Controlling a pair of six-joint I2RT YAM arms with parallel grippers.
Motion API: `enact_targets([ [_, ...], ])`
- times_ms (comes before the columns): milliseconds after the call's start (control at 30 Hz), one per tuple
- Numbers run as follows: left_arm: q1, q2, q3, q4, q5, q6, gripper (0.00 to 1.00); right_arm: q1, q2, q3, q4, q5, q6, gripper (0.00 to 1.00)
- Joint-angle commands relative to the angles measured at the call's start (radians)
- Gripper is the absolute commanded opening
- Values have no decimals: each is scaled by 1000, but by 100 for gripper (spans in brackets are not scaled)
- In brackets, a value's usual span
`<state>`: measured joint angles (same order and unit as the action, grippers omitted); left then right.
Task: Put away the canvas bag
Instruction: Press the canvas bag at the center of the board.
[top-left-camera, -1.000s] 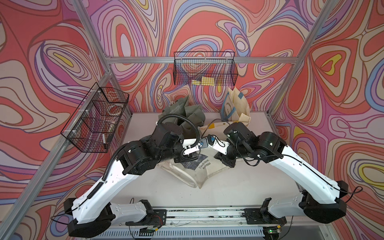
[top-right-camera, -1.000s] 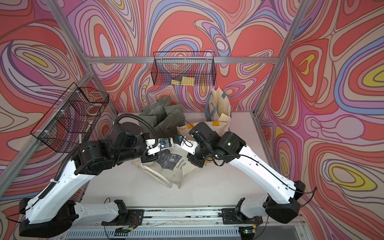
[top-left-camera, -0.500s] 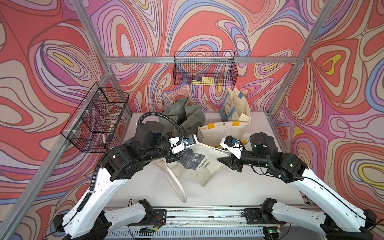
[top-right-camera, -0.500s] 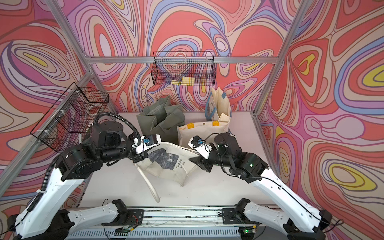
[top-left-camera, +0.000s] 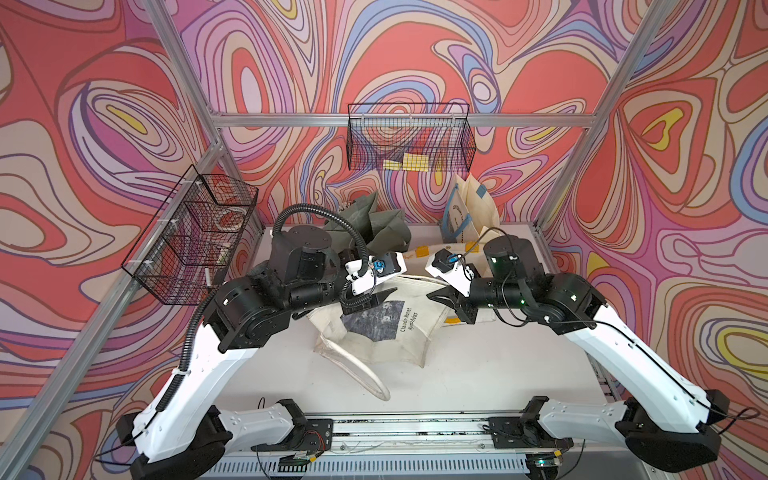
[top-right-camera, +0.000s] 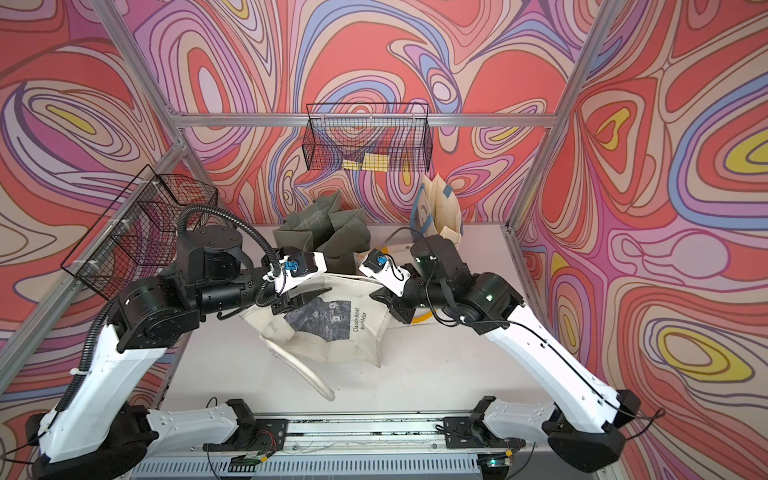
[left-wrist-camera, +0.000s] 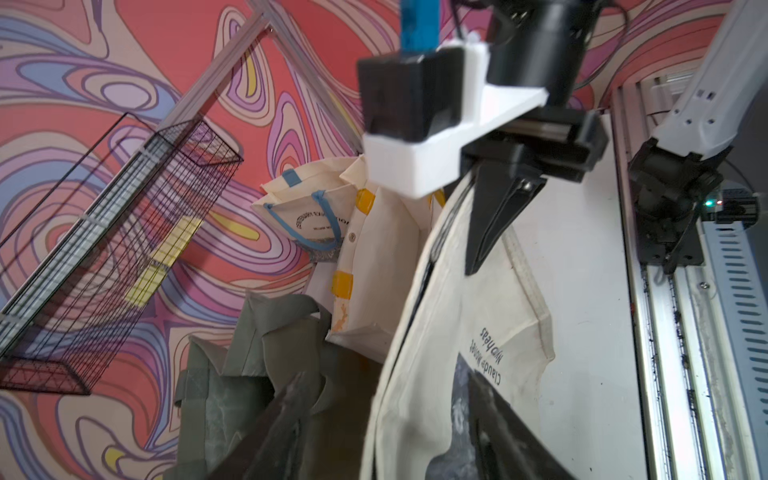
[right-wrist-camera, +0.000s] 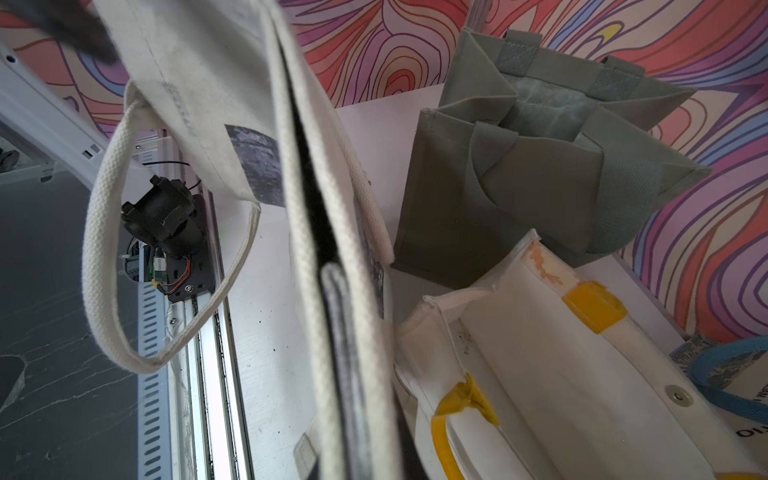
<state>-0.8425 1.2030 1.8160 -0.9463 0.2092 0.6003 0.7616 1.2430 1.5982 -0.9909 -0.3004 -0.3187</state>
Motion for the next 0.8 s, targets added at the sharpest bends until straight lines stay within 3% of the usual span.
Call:
enact_targets([
  [0, -45, 54, 46, -45, -7, -2, 65, 1, 20, 92, -93, 7, -22, 0],
  [333, -44, 142, 39, -26, -82, 9, 64, 1, 30, 129, -92, -16, -33, 0],
  [367, -46, 148, 41, -29, -83, 10, 61, 1, 27, 126, -86, -11, -33, 0],
  [467, -46, 161, 43, -39, -79, 11, 35, 0, 14, 113, -66, -2, -32, 0],
  [567, -45, 163, 39, -44, -59, 15, 0, 1, -19, 71, -17, 1, -30, 0],
  [700, -38, 128, -3, 29, -31, 28, 0, 1, -91, -69, 82, -19, -39, 33],
  [767, -17, 107, -28, 85, 39, 21, 0, -4, -152, -177, 167, -25, -30, 44],
])
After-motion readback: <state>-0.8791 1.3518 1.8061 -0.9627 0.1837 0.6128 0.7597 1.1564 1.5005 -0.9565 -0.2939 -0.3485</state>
